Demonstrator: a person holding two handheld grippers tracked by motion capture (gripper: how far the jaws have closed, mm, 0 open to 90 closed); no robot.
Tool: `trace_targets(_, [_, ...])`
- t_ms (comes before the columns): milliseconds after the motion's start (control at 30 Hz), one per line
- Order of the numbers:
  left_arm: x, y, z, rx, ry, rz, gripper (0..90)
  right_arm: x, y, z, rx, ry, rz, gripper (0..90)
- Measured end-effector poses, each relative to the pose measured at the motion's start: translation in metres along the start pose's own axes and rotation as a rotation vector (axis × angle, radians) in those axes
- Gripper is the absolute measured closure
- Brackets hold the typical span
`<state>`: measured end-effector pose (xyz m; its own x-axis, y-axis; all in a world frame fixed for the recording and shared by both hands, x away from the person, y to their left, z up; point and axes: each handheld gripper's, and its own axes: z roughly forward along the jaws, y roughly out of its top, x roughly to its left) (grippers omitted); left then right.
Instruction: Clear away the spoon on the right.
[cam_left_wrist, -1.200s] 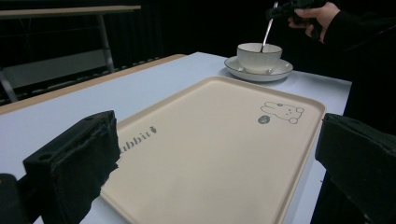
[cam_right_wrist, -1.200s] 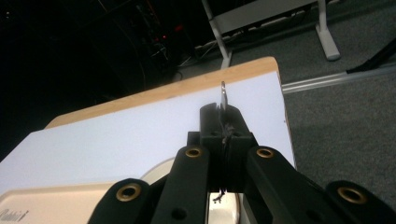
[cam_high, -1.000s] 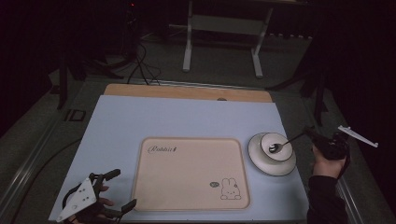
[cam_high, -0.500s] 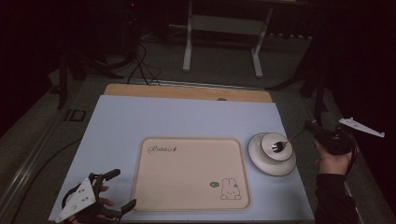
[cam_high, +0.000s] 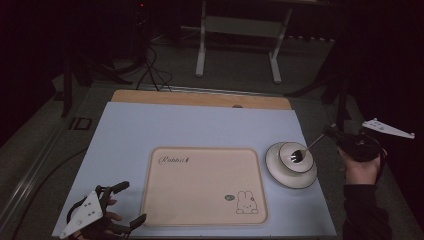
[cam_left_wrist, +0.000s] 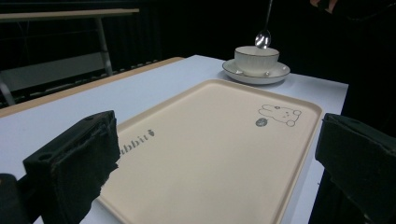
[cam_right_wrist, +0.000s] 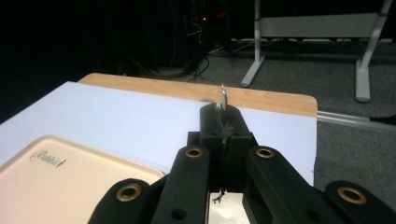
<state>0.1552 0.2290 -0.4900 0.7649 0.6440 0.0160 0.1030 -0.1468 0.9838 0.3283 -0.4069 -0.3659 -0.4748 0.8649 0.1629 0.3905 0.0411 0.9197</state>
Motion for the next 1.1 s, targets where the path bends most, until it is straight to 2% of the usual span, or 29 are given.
trace_targets(167, [0.0,0.0,0.0,0.0,-0.001,0.001,0.0,0.009,0.007,0.004,0.025,0.053,-0.044,89.8])
trace_targets(500, [0.0,0.0,0.0,0.0,-0.002,0.002,0.0,0.033,0.015,0.016,0.073,0.2,-0.132,89.8])
trace_targets(933, [0.0,0.0,0.0,0.001,-0.001,0.004,0.0,0.066,0.015,0.039,0.156,0.397,-0.209,89.7])
trace_targets(1100, [0.0,0.0,-0.001,-0.001,-0.001,0.001,0.0,0.077,0.013,0.045,0.172,0.458,-0.232,89.8])
